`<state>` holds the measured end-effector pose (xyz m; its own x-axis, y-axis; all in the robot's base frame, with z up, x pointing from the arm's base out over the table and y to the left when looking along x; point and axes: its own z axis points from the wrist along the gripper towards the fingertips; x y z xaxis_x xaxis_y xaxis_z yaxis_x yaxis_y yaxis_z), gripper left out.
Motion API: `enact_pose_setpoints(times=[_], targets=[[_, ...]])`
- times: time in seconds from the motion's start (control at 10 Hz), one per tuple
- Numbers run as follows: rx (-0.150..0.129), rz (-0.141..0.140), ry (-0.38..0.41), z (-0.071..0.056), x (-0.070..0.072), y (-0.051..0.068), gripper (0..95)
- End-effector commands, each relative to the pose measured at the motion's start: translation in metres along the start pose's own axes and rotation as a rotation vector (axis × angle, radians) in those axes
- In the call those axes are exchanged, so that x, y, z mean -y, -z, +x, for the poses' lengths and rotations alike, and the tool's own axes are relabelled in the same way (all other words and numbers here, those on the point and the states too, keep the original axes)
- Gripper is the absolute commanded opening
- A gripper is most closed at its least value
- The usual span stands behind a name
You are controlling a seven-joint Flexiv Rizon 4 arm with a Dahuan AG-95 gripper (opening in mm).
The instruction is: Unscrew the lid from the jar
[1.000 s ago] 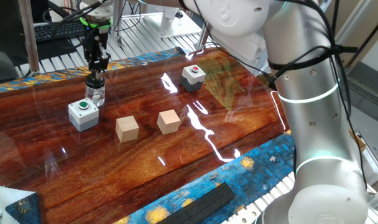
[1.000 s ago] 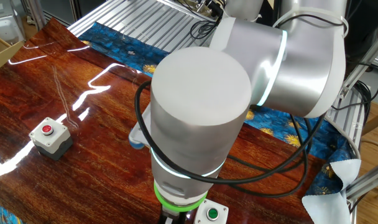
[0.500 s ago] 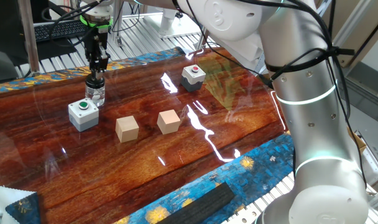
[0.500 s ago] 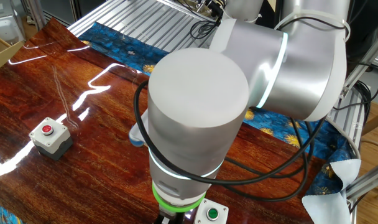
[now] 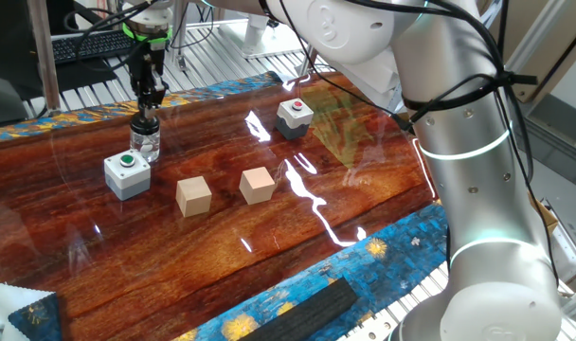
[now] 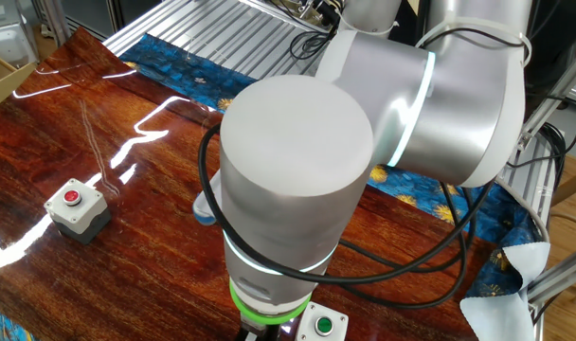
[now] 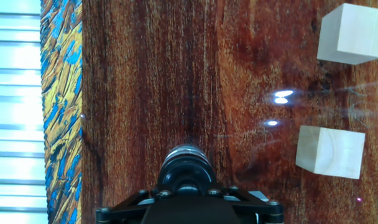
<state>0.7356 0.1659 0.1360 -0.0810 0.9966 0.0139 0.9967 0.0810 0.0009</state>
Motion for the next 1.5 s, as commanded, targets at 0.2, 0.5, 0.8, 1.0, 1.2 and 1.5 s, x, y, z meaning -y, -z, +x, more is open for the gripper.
enact_pose_setpoints(times=[0.2, 0.5, 0.8, 1.0, 1.2, 1.5], targets=[[-0.001, 0.0, 0.02, -0.0003, 0.0004, -0.0005, 0.0], [0.005, -0.001, 0.085, -0.0003, 0.0003, -0.0005, 0.0], [0.006, 0.0, 0.165, -0.0006, -0.0001, -0.0002, 0.0], [0.009, 0.0, 0.199, -0.0005, -0.0001, -0.0002, 0.0], [0.018, 0.002, 0.286, -0.0003, 0.0, -0.0001, 0.0], [0.019, 0.004, 0.423, -0.0001, 0.0, 0.0, 0.0]])
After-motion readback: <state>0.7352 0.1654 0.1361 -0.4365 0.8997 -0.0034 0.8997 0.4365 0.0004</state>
